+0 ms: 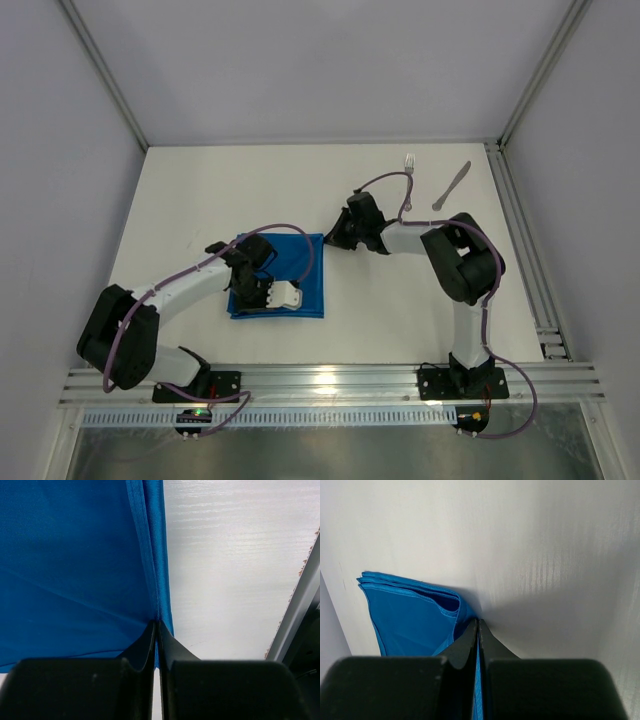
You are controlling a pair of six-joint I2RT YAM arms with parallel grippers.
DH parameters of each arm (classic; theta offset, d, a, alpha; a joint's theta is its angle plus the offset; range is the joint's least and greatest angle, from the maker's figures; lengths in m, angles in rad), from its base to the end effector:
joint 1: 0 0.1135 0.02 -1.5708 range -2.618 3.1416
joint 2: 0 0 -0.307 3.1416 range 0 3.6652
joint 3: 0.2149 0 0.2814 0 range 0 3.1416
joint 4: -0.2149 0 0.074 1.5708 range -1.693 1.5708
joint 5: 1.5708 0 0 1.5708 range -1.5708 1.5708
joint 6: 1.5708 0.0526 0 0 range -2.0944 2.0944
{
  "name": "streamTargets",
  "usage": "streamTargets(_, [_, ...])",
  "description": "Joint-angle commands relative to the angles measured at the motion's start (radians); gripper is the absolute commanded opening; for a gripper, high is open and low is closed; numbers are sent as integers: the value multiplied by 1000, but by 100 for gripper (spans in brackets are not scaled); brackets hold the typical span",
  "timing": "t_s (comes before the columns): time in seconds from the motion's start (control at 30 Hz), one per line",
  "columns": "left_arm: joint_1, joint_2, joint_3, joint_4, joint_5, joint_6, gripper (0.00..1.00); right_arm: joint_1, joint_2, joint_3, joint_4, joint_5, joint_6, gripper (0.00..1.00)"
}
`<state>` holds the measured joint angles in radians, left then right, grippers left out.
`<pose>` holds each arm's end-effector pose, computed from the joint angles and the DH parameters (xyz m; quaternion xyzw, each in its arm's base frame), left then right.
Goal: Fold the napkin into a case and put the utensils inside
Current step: Pick up the upper triangle-folded napkin from the center of the board.
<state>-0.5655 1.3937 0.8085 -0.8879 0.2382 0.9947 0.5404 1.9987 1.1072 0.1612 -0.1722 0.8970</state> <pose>0.1964 -0.1393 0.1893 0.7017 0.7009 -0.1056 0.0726 0.3903 0.2447 0.1327 0.1268 0.9014 0.3267 0.2543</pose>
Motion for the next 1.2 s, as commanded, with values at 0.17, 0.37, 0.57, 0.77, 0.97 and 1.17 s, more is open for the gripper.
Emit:
streamTargets(0.17, [-4,-1,-5,14,18,-19,2,0,-181,-9,-84,-23,-116,31])
streamTargets(0.37, [-4,-12,-5,0,32,-19,2,0,-319,-85,-206,-59,-224,51])
streamTargets(0.57, [-4,-33,-20,-5,30,-16,4,107,-512,-263,-224,5,-187,56])
streamTargets(0.77, [-4,-44,-29,-11,41,-8,4,392,-641,-351,-21,145,-455,57])
streamTargets(0.97, [-4,-59,-26,-14,59,-18,4,466,-727,-599,406,39,-757,57])
streamTargets(1.17, [-2,-65,-40,-11,55,-14,4,598,-690,-635,385,111,-1082,57])
